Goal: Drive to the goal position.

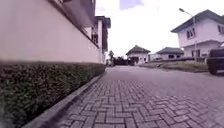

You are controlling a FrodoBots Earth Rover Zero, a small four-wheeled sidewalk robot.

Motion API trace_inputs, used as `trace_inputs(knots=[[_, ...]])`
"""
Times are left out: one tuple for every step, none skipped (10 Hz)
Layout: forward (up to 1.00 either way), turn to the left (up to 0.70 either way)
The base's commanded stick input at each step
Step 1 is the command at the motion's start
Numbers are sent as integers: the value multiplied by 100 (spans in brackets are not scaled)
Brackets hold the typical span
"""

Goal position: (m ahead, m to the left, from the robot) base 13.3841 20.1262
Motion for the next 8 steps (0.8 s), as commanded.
trace_inputs(knots=[[70,0],[70,-16],[70,-31],[70,-6],[70,0],[70,0],[70,0],[70,0]])
